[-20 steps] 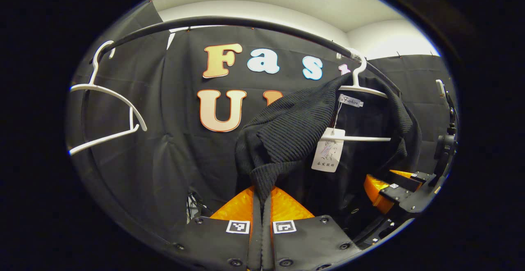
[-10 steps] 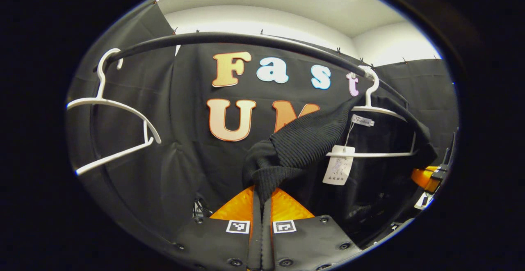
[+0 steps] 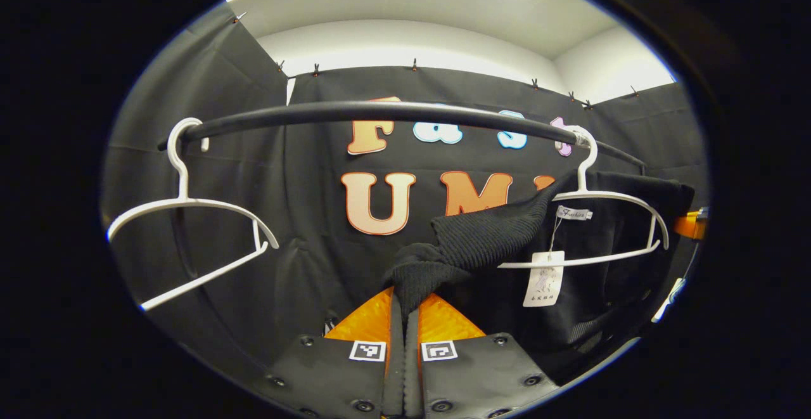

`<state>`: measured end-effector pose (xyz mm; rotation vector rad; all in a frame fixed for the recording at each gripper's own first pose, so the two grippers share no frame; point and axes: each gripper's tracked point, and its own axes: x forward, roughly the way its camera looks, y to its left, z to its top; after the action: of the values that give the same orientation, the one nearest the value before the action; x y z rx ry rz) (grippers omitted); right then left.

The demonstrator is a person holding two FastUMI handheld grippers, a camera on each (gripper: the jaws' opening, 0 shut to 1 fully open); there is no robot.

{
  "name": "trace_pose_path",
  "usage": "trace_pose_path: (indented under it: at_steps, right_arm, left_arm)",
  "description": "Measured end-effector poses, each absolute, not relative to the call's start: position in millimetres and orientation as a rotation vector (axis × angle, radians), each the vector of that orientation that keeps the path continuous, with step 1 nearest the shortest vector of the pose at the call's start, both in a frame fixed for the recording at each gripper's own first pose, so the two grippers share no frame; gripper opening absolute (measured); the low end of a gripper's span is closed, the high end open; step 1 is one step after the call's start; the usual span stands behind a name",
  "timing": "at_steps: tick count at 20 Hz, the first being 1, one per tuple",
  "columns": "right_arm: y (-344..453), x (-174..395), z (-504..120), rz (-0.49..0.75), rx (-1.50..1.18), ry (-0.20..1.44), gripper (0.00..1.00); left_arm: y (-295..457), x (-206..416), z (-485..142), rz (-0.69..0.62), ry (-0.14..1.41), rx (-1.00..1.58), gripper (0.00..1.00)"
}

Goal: Grasp the clothes on the hanger with both hands and then place them into the laundry hamper below.

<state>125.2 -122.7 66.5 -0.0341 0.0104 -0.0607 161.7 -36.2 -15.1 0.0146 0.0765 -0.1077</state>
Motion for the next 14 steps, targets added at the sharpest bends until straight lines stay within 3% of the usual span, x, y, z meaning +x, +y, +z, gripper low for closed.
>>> trace_pose_path:
  at_steps: [6,11,12,14]
  right_arm:
    - [-139,186,75,0.100,-0.078,0.010,0.03]
    - [-132,230,63,0.300,0.050,0.027,0.03]
    - [-131,239,59,0.336,0.072,0.021,0.07]
    - [-127,252,48,0.394,0.109,0.016,0.03]
  left_arm:
    - [-31,155,-10,-0.022,0.079,0.010,0.07]
    - [-30,150,-15,0.026,0.094,-0.008,0.04]
    - [-27,152,-14,0.039,0.095,-0.020,0.10]
    - [-15,161,-10,0.074,0.088,-0.020,0.07]
